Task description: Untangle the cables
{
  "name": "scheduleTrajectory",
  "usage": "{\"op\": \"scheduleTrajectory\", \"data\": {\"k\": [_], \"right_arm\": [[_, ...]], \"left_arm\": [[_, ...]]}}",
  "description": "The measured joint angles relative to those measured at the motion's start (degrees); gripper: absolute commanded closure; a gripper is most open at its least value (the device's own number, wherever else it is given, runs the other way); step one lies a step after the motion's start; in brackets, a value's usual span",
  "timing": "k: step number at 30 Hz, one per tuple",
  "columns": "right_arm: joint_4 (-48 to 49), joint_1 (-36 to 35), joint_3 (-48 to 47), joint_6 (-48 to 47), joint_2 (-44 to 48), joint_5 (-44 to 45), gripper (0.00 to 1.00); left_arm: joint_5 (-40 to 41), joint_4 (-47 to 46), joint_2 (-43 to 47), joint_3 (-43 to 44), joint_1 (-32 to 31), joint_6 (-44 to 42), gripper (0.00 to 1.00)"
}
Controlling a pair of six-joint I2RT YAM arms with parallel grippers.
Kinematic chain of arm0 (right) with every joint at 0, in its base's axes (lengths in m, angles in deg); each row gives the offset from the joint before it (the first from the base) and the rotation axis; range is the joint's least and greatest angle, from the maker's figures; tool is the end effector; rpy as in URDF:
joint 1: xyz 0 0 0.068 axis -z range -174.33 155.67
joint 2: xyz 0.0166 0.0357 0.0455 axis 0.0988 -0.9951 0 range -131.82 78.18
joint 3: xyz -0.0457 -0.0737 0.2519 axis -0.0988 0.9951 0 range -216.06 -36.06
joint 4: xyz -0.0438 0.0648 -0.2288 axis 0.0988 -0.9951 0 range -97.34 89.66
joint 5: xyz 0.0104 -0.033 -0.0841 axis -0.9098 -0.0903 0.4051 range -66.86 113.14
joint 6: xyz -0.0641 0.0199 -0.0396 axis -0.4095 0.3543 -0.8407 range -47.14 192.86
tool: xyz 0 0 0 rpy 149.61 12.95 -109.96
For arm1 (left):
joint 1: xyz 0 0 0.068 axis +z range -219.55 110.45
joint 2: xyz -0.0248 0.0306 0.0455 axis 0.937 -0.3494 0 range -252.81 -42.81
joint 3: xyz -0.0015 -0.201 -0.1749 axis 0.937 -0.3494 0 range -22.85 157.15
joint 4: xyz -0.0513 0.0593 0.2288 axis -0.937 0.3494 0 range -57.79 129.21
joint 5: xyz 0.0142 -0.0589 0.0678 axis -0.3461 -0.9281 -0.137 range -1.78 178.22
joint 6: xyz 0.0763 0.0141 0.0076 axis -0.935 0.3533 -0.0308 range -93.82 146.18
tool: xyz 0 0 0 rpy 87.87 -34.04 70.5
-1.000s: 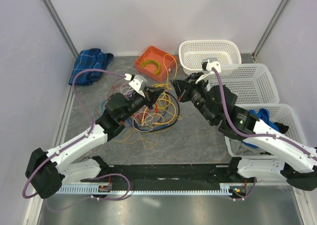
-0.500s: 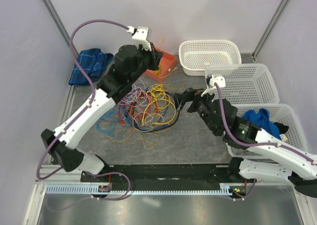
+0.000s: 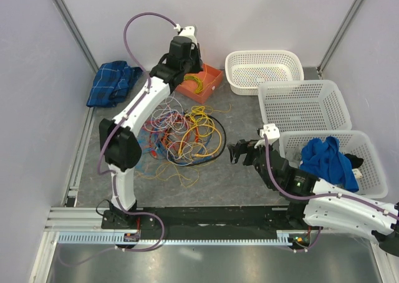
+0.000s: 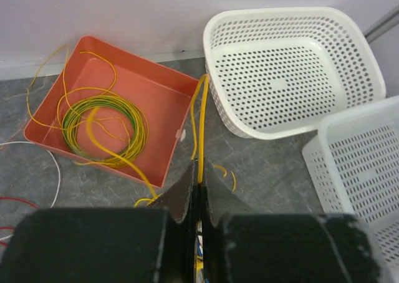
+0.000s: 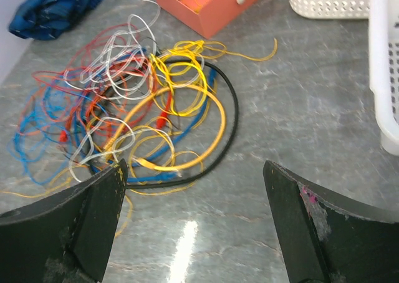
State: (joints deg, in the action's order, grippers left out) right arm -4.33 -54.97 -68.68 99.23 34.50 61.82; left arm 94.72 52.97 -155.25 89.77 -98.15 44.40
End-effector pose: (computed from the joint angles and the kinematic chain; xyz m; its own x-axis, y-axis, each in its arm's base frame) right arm 0.1279 0.1424 0.2745 -0.2847 0.2009 -0.9373 -0.2880 0.9147 0.2835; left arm 0.4192 -0.2200 0.3628 -0.4127 -0.1288 -0.9017 0.2669 0.9294 -0.2550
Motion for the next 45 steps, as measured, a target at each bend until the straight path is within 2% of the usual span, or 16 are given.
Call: {"op": "scheduleTrajectory", "data": {"k": [5, 11, 20, 23, 26, 29, 31, 35, 40, 45], "right_arm": [[3.61, 0.00, 4.96, -0.39, 3.13, 2.21, 0.02], [8.33, 0.00, 6.58, -1.77, 1.81, 4.83, 0.02], [10.86, 0.00, 8.28, -1.77, -2.05, 6.40, 0.02], [11.26, 0.00, 8.61, -1.77, -2.14, 6.69, 0.02], [11.63, 0.00, 8.81, -1.77, -2.14, 6.95, 0.02], [11.93, 0.00, 8.83, -1.77, -2.14, 7.23, 0.02], [12.15, 0.00, 8.83, -1.77, -2.14, 7.32, 0.02], [12.17, 0.00, 8.83, -1.70, -2.14, 7.30, 0.02], [12.13, 0.00, 8.83, -0.76, -2.19, 6.54, 0.02], [11.82, 0.00, 8.96, 1.29, -2.01, 4.55, 0.02]], "left_arm": [[-1.11, 0.72, -9.05, 9.92, 2.84, 0.74, 0.98], [-1.11, 0.17, -16.11, 20.46, 4.35, 0.72, 0.98], [-1.07, -2.16, -22.34, 22.14, 4.76, 0.74, 0.98], [-0.66, -2.60, -25.03, 22.12, 5.05, 0.68, 0.64], [-0.26, -2.69, -26.71, 22.03, 5.38, 0.72, 0.01], [0.94, -2.86, -26.60, 21.11, 5.66, 1.49, 0.00], [1.53, -3.48, -25.46, 19.32, 5.75, 1.62, 0.00], [2.54, -4.26, -17.18, 9.18, 5.70, 2.10, 0.00], [2.45, -6.71, 2.25, -10.40, 4.15, 6.32, 0.00], [3.89, -10.73, 21.00, -31.30, -2.49, 10.97, 0.00]]}}
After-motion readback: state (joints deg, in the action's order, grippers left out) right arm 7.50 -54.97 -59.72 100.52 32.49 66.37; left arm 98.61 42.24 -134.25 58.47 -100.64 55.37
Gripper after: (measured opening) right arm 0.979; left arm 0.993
